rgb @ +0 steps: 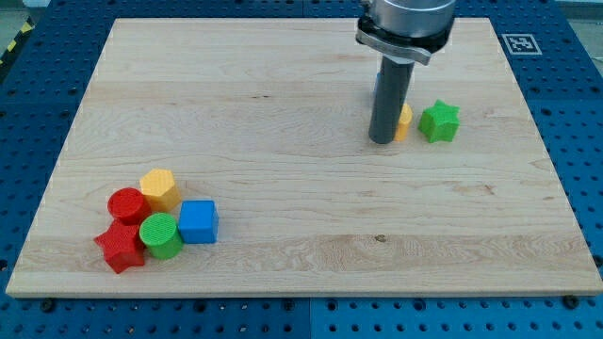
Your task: Move green star along with yellow heart to the center
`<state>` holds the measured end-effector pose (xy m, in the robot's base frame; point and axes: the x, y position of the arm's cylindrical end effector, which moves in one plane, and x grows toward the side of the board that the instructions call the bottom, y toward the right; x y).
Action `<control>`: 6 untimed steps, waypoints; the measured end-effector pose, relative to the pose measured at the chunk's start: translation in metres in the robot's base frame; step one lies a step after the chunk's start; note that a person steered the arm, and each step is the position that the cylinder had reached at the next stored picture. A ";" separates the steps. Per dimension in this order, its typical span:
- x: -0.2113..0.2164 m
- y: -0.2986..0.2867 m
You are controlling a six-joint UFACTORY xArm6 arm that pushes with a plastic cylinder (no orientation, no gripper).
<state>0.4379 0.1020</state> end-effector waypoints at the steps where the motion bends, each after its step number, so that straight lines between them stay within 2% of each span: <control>1: 0.018 0.028; 3: 0.012 0.115; 4: -0.009 0.118; 6: -0.016 0.061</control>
